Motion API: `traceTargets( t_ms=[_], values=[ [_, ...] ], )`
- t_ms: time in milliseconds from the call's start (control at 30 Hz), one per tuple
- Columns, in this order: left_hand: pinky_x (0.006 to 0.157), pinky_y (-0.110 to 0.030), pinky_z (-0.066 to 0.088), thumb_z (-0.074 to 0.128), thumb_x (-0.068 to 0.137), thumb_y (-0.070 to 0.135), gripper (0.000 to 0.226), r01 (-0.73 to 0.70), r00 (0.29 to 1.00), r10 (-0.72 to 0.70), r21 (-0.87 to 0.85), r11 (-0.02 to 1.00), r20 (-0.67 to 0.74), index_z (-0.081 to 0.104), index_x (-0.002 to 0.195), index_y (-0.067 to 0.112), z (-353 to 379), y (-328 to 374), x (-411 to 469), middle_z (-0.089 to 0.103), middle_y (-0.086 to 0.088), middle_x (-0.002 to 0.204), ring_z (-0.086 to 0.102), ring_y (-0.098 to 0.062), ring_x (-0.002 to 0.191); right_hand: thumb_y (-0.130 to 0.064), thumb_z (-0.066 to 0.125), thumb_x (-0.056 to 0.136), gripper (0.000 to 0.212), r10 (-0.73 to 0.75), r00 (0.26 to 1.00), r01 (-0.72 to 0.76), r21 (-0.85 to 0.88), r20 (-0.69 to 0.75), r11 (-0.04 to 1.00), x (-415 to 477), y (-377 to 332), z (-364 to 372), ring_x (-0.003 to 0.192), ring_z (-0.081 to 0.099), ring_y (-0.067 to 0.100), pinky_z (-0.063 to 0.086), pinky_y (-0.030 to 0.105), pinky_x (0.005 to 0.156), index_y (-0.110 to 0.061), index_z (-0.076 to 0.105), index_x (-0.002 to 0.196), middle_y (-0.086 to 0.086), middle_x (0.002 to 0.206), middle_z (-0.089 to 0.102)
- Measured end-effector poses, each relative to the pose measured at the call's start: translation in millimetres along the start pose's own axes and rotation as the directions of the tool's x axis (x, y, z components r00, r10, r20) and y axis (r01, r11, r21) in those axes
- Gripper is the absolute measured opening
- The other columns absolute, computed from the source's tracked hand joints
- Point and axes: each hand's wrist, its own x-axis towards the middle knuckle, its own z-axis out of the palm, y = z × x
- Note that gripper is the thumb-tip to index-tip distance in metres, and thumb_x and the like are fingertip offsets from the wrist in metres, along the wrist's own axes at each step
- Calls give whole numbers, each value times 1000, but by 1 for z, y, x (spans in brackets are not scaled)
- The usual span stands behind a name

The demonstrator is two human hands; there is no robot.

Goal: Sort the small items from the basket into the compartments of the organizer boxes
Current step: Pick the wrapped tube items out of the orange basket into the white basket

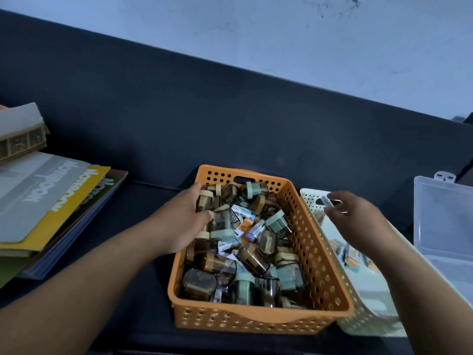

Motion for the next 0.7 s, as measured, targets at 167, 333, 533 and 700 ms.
traceTargets(
  t_ms=[167, 333, 533, 700],
  values=[
    [116, -29, 14, 47, 98, 31, 71, -4, 1000, 4, 1, 1000, 10, 3, 153, 23, -1, 2, 0, 11, 6, 160, 13, -12, 145, -30, 62, 92, 36, -246, 969, 242, 96, 24, 965, -13, -41, 5, 109, 59, 13, 47, 31, 93, -27, 58, 128, -5, 124, 61],
    [115, -28, 11, 46, 99, 32, 70, -6, 1000, 6, -12, 1000, 17, 2, 153, 25, -1, 0, -1, 7, 7, 160, 10, -11, 146, -30, 67, 89, 21, -434, 771, 426, 130, 466, 896, -25, -92, 34, 84, 60, -1, 49, 20, 78, -30, 67, 109, -14, 100, 64],
    [117, -31, 10, 45, 99, 32, 70, 0, 999, 1, -37, 999, 33, -1, 153, 29, -2, -2, -1, 4, 10, 160, 7, -10, 146, -26, 63, 92, 30, -282, 675, 362, 28, 682, 932, -5, -108, 53, 72, 62, 4, 47, 18, 62, -26, 63, 122, -11, 95, 63],
    [116, -32, 10, 46, 99, 32, 70, 7, 1000, -6, -49, 999, 24, 0, 152, 30, -1, -1, -1, 4, 11, 160, 7, -11, 146, -25, 70, 87, 25, -210, 611, 320, 4, 764, 947, -1, -116, 60, 93, 66, 19, 54, 30, 82, -24, 64, 111, -4, 98, 65]
  ],
)
